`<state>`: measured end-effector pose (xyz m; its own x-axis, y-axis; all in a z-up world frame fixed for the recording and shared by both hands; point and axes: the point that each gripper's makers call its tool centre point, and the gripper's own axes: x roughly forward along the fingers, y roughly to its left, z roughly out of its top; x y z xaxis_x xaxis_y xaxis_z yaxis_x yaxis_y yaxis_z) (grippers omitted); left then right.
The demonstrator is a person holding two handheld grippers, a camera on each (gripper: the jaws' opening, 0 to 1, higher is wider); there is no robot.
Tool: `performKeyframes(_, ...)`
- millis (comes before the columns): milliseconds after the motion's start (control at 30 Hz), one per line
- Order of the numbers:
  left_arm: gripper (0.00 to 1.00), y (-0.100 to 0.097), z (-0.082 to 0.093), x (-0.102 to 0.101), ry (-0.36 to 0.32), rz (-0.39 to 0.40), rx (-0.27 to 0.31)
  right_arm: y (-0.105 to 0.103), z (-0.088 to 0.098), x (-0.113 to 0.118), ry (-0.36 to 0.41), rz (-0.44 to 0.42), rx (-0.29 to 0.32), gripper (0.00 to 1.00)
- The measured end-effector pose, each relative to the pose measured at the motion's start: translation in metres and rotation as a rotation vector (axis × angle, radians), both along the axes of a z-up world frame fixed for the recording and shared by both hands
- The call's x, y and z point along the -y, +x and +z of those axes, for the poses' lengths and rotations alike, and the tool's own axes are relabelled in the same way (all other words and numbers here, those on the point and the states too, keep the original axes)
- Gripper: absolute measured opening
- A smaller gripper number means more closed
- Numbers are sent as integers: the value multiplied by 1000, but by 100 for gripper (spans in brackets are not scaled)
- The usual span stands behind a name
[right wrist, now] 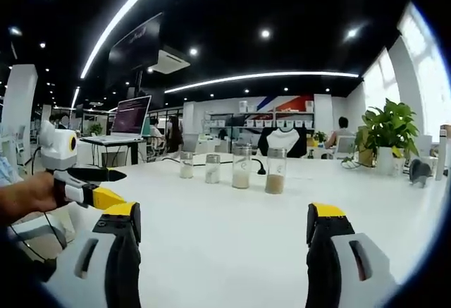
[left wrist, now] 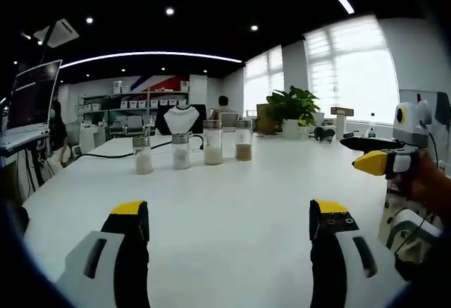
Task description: Rotate the seasoning bottle until the label or dispensing opening points toward the visible target arrow and the bottle remains upright within the marked orientation range
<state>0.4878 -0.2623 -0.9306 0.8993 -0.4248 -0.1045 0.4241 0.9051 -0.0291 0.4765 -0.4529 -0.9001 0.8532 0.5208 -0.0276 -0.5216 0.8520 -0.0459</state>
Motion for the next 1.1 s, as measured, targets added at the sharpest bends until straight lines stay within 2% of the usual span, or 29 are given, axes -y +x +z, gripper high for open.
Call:
performKeyframes(200, 100, 10, -2, 1, 18, 5, 5, 2, -5, 1, -1, -2, -10, 100)
performKeyframes(300, 100, 15, 4, 0, -6, 7, 45, 3, -7, 1, 0, 0, -15, 100)
performKeyframes(533, 100, 27, 8, -1, 10, 8, 80, 3, -12, -1, -6, 1, -27, 100)
performKeyframes(800, 100, 50, 4, -6, 63, 31, 67, 3, -13, -1, -12, 4, -34, 100)
performKeyframes(1100, 100, 81, -6, -26, 59, 70, 27, 3, -15, -1, -12, 8, -40, 100)
